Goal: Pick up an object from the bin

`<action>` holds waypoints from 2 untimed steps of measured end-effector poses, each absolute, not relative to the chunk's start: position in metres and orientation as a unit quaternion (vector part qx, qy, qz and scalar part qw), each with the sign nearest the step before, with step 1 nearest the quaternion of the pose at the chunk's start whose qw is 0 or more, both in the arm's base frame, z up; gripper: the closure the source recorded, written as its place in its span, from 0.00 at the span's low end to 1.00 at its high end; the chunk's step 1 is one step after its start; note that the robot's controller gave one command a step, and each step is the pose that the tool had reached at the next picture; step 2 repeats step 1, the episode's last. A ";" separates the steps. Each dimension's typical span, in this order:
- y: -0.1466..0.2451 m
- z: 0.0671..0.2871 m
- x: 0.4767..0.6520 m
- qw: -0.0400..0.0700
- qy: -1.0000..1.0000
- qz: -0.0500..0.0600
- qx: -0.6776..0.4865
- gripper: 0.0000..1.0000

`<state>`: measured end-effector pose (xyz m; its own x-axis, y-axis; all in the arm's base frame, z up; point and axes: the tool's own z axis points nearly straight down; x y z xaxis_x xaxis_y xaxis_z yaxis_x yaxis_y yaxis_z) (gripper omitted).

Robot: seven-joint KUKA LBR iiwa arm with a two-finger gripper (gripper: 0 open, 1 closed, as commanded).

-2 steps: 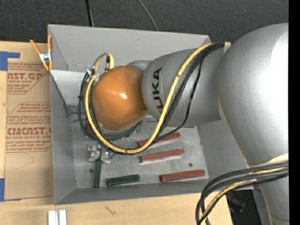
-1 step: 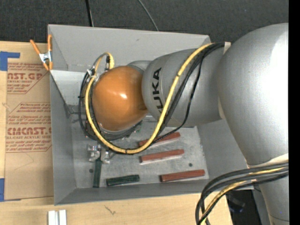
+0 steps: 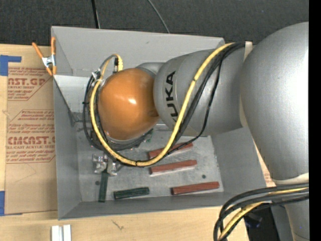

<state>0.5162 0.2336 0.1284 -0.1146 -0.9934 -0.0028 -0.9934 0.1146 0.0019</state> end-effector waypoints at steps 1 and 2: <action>0.239 0.228 0.520 0.002 0.748 0.001 -0.664 1.00; 0.239 0.228 0.520 0.002 0.748 0.001 -0.664 1.00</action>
Offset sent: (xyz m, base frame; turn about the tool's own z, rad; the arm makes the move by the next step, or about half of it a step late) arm 0.0000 0.0000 0.0000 0.0000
